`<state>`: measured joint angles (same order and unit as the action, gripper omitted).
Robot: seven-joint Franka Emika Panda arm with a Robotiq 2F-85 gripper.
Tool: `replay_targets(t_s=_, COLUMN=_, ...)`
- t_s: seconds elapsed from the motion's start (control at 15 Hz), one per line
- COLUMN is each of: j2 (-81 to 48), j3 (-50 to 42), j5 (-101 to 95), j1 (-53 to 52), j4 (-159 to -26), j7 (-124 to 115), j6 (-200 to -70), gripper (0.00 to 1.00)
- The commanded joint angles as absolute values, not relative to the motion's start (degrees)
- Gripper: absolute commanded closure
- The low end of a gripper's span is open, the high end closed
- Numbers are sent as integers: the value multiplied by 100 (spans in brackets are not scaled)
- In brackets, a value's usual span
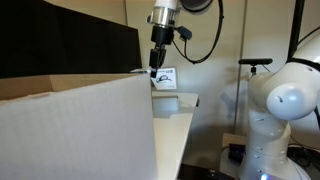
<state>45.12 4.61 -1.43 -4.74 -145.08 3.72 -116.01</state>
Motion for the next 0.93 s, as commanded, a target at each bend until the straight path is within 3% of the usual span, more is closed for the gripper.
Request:
replay_targets(t_s=0.0, j2=4545, j3=381, j5=-400, j1=-295, j4=-14892, j7=300, j6=-11639, gripper=68)
replay_targets(t_s=0.87, j2=2184, j3=86, j5=-1030, j1=182, j4=-14187, j7=307, j6=-12450, gripper=68)
